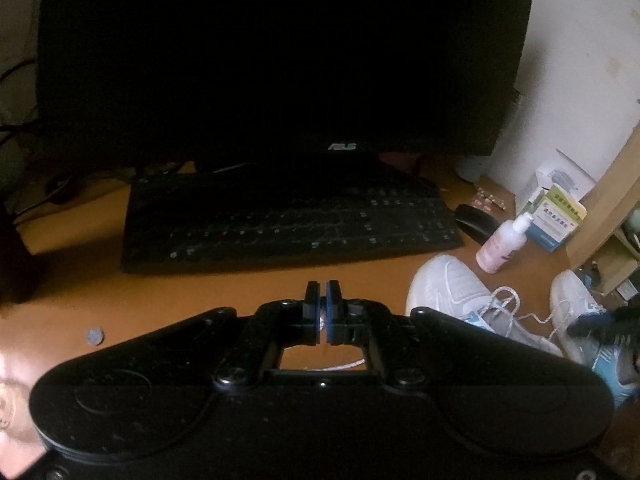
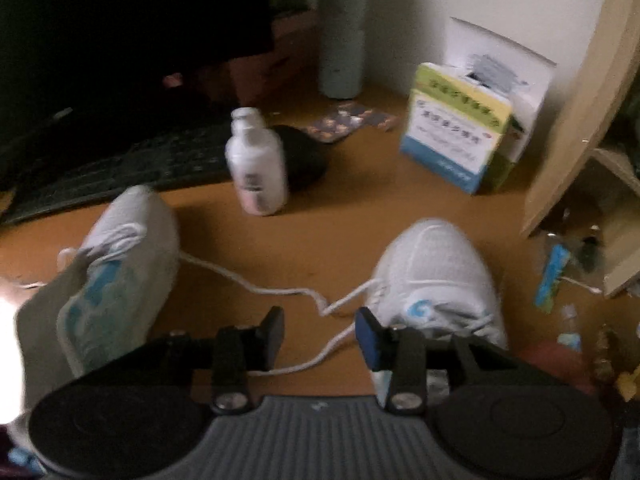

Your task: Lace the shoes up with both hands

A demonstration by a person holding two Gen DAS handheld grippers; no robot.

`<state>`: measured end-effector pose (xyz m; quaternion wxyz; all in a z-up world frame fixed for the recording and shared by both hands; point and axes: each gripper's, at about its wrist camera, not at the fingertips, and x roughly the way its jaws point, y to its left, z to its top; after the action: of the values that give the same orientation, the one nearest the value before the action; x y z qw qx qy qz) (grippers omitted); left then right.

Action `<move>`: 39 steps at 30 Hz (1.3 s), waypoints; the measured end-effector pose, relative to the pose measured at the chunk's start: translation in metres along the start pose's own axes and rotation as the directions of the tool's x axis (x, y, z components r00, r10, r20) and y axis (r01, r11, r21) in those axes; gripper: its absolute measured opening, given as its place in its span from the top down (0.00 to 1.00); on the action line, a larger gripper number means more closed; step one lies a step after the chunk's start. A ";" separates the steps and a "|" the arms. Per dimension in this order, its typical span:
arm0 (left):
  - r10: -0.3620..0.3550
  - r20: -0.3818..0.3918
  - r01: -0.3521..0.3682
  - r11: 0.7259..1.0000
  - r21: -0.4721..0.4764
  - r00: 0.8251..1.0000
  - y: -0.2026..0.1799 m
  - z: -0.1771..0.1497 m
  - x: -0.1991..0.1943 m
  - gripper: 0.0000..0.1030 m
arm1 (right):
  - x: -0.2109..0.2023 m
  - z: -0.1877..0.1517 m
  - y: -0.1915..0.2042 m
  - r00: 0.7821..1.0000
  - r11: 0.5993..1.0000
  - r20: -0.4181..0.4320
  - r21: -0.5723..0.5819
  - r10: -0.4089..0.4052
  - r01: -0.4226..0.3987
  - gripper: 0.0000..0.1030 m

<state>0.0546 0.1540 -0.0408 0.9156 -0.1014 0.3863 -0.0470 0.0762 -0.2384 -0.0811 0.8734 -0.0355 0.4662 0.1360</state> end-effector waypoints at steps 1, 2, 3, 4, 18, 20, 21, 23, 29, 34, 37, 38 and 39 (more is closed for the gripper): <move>-0.008 -0.004 0.008 1.000 0.004 1.000 0.000 0.001 0.002 1.00 | 0.002 -0.002 0.008 1.000 0.998 -0.015 -0.062 0.014 -0.015 0.61; -0.013 -0.007 0.013 1.000 0.008 1.000 0.000 0.002 0.003 1.00 | 0.005 -0.006 0.020 1.000 0.988 -0.026 -0.156 0.014 -0.018 0.63; -0.016 -0.012 0.016 1.000 0.013 1.000 0.000 0.003 0.003 1.00 | 0.010 -0.011 0.028 0.999 0.968 -0.047 -0.251 0.011 -0.023 0.63; -0.019 -0.013 0.019 1.000 0.020 1.000 0.000 0.004 0.003 1.00 | 0.015 -0.015 0.036 0.997 0.940 -0.073 -0.340 0.006 -0.031 0.65; 0.013 0.002 -0.012 0.999 -0.032 1.000 -0.005 -0.012 -0.017 1.00 | 0.058 -0.015 0.042 0.960 0.618 -0.280 -0.755 -0.003 -0.219 0.77; 0.021 0.006 -0.021 0.999 -0.044 1.000 -0.005 -0.015 -0.020 1.00 | 0.058 -0.011 0.038 0.954 0.610 -0.299 -0.751 0.027 -0.252 0.78; 0.024 0.008 -0.023 0.999 -0.048 1.000 -0.006 -0.017 -0.021 1.00 | 0.059 -0.008 0.035 0.948 0.619 -0.316 -0.737 0.040 -0.272 0.80; 0.024 0.016 -0.023 0.998 -0.053 1.000 -0.008 -0.018 -0.024 1.00 | 0.059 -0.005 0.032 0.935 0.636 -0.349 -0.707 0.065 -0.308 0.94; 0.009 0.077 -0.007 1.000 -0.023 0.997 -0.018 -0.006 -0.038 1.00 | 0.046 0.000 0.023 0.940 0.710 -0.315 -0.631 0.134 -0.312 0.98; -0.060 0.258 0.055 0.998 0.027 0.964 -0.029 0.051 -0.082 1.00 | -0.050 0.054 -0.015 0.951 0.897 0.011 -0.334 0.310 -0.288 0.98; -0.146 0.409 0.130 0.989 0.067 0.901 -0.042 0.103 -0.123 1.00 | -0.130 0.091 -0.042 0.882 0.926 0.290 -0.188 0.372 -0.328 0.98; -0.169 0.447 0.149 0.986 0.080 0.878 -0.046 0.116 -0.134 1.00 | -0.157 0.104 -0.051 0.843 0.929 0.389 -0.147 0.371 -0.341 0.98; -0.194 0.483 0.169 0.981 0.095 0.854 -0.050 0.129 -0.146 1.00 | -0.178 0.112 -0.059 0.805 0.928 0.466 -0.119 0.367 -0.354 0.98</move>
<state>0.0453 0.1483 0.1602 0.9771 -0.1236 0.1290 -0.1152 0.0882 -0.3098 0.1247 0.9191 0.0768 0.2311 0.3097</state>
